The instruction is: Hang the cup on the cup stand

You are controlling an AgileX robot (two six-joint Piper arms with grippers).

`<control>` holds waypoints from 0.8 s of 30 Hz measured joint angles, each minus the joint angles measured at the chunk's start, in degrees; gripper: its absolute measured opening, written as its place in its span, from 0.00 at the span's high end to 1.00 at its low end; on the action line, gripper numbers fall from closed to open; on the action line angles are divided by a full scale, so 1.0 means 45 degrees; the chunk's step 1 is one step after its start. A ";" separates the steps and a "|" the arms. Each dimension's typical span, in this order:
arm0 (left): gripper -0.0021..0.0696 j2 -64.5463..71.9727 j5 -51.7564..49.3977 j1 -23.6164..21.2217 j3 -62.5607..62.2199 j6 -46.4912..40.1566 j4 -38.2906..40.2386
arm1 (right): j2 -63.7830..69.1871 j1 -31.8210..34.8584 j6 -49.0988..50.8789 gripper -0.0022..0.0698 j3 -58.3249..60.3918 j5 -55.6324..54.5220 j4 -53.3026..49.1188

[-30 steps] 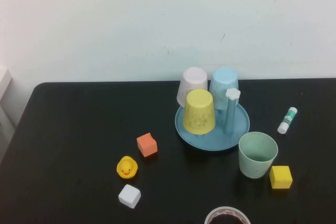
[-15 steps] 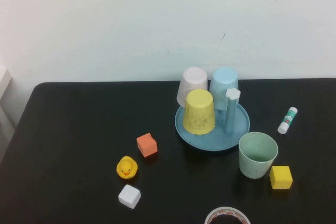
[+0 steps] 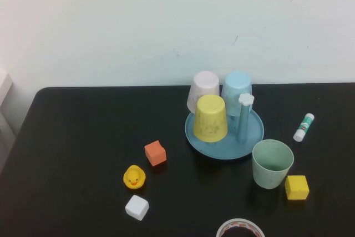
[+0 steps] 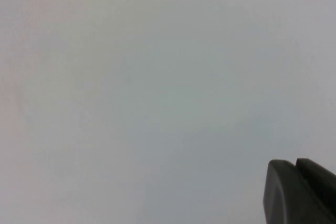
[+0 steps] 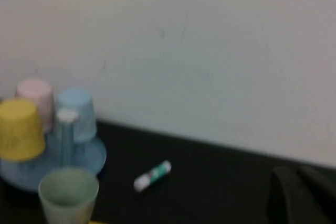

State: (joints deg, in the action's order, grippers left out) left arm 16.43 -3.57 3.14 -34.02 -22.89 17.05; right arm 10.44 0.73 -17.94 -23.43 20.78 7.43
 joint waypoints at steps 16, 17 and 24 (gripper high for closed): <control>0.97 0.6386 -0.4318 0.0000 -0.0020 -0.0158 0.3900 | 0.9463 -0.0023 -0.1006 0.97 -0.1581 0.2027 0.1743; 0.97 0.6700 -0.4451 0.0024 -0.0020 -0.0187 0.4027 | 1.0060 -0.0023 -0.1347 0.97 -0.1801 0.1998 0.2073; 0.97 0.8150 -0.5129 0.0024 -0.0020 -0.0520 0.4112 | 1.4055 -0.0042 -0.3906 0.93 -0.3266 0.1775 0.4817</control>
State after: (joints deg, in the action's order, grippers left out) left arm 53.10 -26.65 3.25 -34.11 -25.23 35.56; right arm 73.69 0.54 -35.52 -38.13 28.77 29.11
